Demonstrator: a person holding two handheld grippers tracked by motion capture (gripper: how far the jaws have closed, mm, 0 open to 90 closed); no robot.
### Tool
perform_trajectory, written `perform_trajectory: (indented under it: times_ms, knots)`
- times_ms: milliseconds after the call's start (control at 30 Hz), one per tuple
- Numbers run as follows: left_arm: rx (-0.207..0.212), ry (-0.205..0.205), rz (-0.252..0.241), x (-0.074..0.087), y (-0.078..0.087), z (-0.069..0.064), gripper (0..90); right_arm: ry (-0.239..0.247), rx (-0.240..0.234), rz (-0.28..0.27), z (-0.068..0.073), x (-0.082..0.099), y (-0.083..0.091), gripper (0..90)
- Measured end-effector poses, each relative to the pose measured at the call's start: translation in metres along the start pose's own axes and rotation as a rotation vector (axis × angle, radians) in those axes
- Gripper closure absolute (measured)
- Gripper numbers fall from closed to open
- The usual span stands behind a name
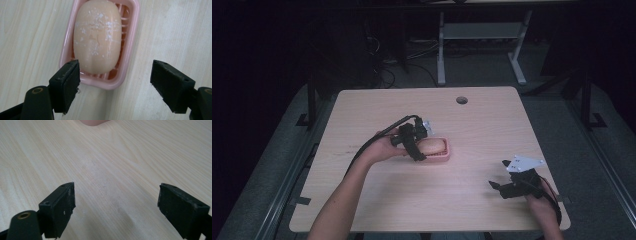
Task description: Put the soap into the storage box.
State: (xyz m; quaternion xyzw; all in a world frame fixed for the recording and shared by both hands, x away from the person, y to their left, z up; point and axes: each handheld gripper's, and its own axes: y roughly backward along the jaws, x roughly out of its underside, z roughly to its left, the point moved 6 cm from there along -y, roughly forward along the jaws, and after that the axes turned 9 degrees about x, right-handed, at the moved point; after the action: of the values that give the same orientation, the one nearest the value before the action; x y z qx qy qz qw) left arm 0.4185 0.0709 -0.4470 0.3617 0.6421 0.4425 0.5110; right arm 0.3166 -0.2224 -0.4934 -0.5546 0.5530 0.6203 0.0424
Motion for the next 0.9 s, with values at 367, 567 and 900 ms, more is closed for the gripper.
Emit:
perform_trajectory:
  times_ms: [367, 567, 900]
  knots:
    - [-0.001, 0.018, -0.023, 0.017, 0.001, -0.006, 23.3, 0.003, 0.002, 0.007, 0.001, -0.001, -0.001, 14.0]
    - [-0.007, 0.025, -0.02, 0.028, 0.001, -0.011, 23.2, 0.0, 0.002, 0.009, 0.003, -0.001, -0.002, 14.0]
    - [-0.007, 0.056, -0.037, 0.046, -0.002, -0.014, 23.3, 0.002, 0.003, 0.014, 0.003, -0.001, -0.003, 14.0]
